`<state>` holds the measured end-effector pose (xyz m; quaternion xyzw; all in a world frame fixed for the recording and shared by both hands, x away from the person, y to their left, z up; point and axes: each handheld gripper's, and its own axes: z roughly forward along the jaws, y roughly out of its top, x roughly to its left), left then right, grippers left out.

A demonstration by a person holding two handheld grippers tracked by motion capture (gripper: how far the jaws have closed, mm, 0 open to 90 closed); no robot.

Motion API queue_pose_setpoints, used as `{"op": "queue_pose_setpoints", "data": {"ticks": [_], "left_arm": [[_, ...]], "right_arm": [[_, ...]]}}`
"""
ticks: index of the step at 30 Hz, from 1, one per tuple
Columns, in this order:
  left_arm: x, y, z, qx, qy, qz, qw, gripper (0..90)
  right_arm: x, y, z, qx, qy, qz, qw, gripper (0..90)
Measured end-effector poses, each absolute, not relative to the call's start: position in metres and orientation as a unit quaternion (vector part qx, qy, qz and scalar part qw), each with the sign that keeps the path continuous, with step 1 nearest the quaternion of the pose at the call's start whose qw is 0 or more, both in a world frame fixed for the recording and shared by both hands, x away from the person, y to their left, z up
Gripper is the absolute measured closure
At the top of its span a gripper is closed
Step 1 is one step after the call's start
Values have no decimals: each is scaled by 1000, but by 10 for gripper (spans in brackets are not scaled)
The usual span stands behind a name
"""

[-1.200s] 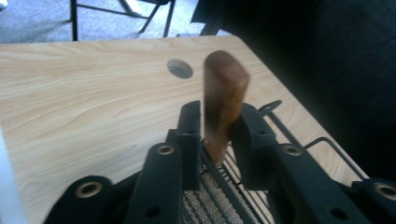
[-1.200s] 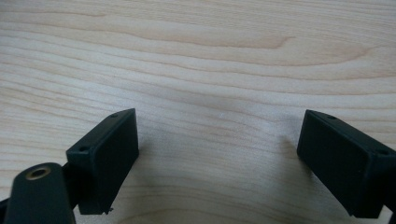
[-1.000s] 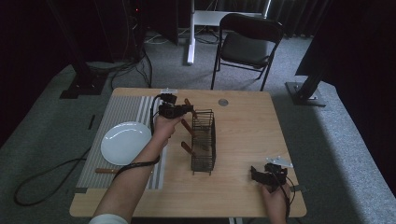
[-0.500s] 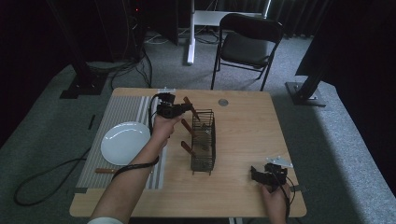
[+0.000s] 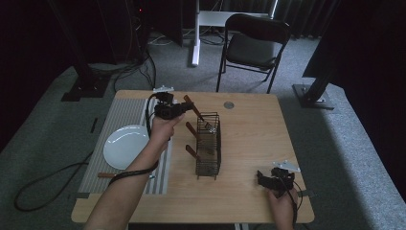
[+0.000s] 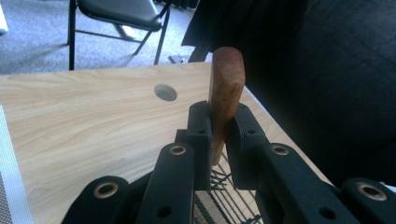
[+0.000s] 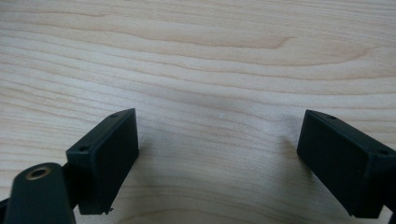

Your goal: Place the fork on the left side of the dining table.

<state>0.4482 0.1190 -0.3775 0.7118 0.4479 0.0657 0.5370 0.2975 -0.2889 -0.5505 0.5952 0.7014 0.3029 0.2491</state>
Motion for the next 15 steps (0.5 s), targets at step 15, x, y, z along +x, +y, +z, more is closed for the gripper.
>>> {"op": "queue_pose_setpoints", "data": {"ticks": [15], "left_arm": [[432, 141, -347, 687, 452, 78, 563, 805]], "right_arm": [[298, -289, -551, 595, 701, 303, 249, 122]]}}
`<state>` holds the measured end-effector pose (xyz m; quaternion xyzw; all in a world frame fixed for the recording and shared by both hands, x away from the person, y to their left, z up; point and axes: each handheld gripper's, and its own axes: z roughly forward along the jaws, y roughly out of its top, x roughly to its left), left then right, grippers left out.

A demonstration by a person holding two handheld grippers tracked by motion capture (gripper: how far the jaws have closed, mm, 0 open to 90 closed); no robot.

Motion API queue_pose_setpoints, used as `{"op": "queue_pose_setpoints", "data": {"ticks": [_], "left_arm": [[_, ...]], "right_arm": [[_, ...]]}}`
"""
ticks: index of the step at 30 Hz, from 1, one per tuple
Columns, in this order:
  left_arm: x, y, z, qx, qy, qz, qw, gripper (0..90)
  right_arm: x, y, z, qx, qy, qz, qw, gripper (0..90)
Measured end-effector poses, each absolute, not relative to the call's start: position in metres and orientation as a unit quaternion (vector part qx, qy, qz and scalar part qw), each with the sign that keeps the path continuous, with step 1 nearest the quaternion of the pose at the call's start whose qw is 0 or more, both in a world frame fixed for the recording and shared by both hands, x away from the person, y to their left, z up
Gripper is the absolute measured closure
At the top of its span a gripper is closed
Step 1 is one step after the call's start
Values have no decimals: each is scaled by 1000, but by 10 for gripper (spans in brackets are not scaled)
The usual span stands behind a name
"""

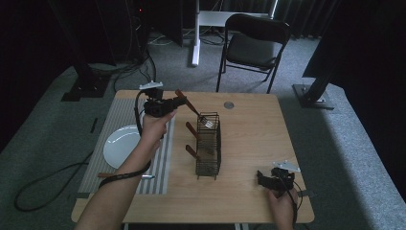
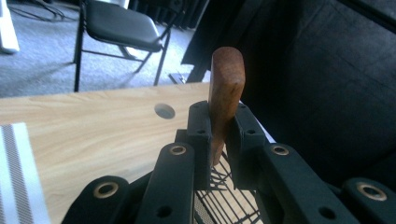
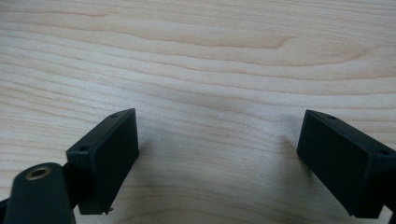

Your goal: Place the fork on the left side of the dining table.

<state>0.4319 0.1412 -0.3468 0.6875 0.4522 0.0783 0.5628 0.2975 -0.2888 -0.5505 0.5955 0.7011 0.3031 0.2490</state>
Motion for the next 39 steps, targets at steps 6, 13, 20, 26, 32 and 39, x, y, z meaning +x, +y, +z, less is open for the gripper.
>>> {"op": "queue_pose_setpoints", "data": {"ticks": [6, 13, 20, 26, 32, 39], "left_arm": [[430, 156, -334, 674, 458, 86, 573, 805], [424, 177, -325, 661, 464, 104, 580, 805], [421, 203, -319, 648, 477, 125, 580, 805], [421, 227, -322, 639, 493, 134, 575, 805], [421, 248, -331, 628, 512, 141, 569, 805], [424, 270, -348, 615, 536, 146, 560, 805]], "right_arm": [[298, -289, -551, 595, 701, 303, 250, 122], [298, -289, -551, 595, 701, 303, 250, 122], [298, -289, -551, 595, 701, 303, 250, 122], [298, -289, -551, 596, 701, 303, 249, 122], [297, -289, -551, 595, 701, 303, 249, 122], [297, -289, -551, 595, 702, 303, 249, 122]]}}
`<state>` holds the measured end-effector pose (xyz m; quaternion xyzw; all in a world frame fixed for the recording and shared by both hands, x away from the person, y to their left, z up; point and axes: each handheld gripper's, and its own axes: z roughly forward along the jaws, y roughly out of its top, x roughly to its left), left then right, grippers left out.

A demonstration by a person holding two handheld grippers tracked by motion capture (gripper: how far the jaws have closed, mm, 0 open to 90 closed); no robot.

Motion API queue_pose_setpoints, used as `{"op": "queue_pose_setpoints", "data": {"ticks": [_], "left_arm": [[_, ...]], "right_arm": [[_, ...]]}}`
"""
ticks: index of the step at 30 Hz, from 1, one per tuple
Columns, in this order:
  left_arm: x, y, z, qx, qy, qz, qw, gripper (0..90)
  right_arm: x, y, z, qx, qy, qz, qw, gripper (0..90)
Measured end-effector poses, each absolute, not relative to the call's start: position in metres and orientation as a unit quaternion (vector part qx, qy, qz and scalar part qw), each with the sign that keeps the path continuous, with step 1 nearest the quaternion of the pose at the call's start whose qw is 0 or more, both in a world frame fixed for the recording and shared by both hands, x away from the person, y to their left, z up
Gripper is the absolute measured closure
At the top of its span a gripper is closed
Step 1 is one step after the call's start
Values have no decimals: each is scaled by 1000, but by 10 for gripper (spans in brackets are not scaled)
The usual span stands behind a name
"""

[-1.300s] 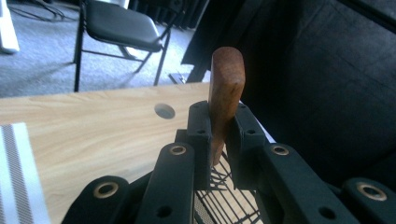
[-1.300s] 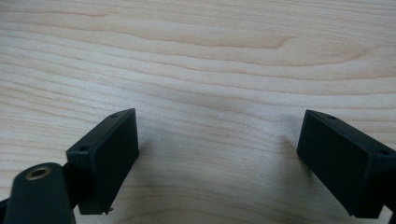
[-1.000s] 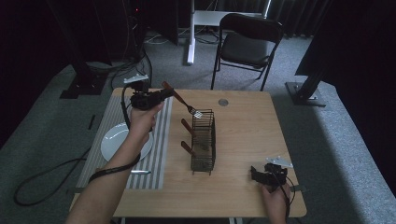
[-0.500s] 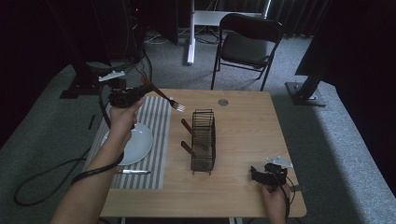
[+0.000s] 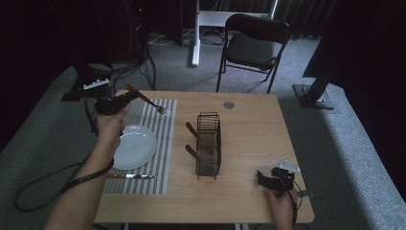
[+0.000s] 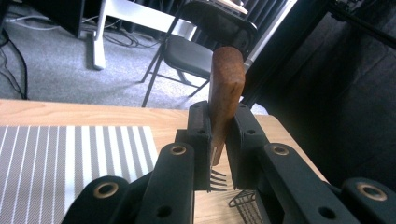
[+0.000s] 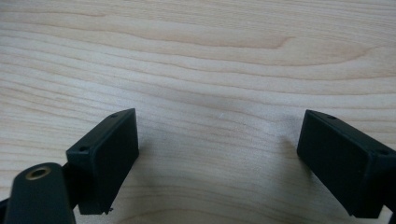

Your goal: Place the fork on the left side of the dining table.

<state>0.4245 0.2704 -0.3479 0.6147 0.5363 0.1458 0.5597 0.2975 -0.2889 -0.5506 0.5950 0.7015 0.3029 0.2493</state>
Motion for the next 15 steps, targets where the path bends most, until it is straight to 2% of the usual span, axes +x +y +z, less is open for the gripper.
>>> {"op": "queue_pose_setpoints", "data": {"ticks": [15], "left_arm": [[434, 294, -392, 591, 579, 142, 544, 805]], "right_arm": [[297, -289, -551, 595, 701, 303, 250, 122]]}}
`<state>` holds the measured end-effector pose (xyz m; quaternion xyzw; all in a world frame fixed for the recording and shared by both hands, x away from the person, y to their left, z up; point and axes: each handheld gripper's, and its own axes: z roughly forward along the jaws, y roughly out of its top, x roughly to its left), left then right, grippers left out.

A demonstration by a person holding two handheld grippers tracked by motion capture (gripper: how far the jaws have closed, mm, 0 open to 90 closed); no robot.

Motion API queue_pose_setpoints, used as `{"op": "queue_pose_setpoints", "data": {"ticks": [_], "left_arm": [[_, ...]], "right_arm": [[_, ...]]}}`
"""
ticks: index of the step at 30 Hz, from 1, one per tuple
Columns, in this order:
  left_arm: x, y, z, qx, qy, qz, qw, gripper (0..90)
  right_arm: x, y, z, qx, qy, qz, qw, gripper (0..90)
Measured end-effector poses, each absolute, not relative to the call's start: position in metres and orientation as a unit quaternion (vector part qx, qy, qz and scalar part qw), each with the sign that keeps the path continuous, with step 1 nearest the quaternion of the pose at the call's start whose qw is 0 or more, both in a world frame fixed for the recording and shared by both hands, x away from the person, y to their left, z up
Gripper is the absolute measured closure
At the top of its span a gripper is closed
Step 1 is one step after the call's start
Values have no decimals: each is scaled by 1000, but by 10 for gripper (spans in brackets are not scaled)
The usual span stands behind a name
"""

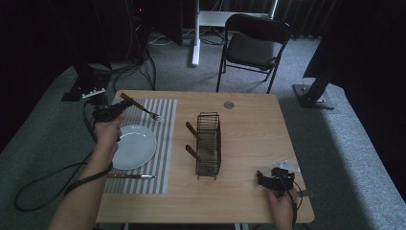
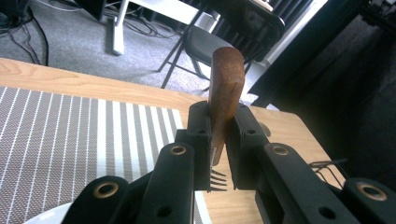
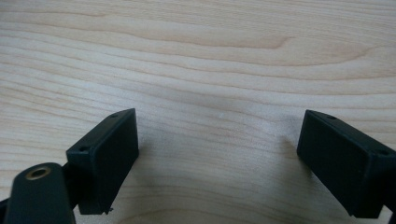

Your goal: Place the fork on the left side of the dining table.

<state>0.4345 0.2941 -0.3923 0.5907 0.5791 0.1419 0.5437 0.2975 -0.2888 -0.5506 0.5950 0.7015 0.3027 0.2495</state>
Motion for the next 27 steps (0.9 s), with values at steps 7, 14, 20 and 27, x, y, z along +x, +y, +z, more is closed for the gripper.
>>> {"op": "queue_pose_setpoints", "data": {"ticks": [7, 14, 20, 27], "left_arm": [[442, 303, -410, 576, 599, 143, 538, 805], [449, 307, -430, 563, 613, 140, 537, 805], [452, 312, -441, 544, 626, 138, 541, 804], [457, 316, -454, 528, 638, 132, 545, 805]], "right_arm": [[298, -289, -551, 595, 702, 303, 250, 122], [297, -289, -551, 595, 702, 303, 250, 122], [298, -289, -551, 595, 702, 303, 250, 122], [297, -289, -551, 595, 701, 303, 249, 122]]}}
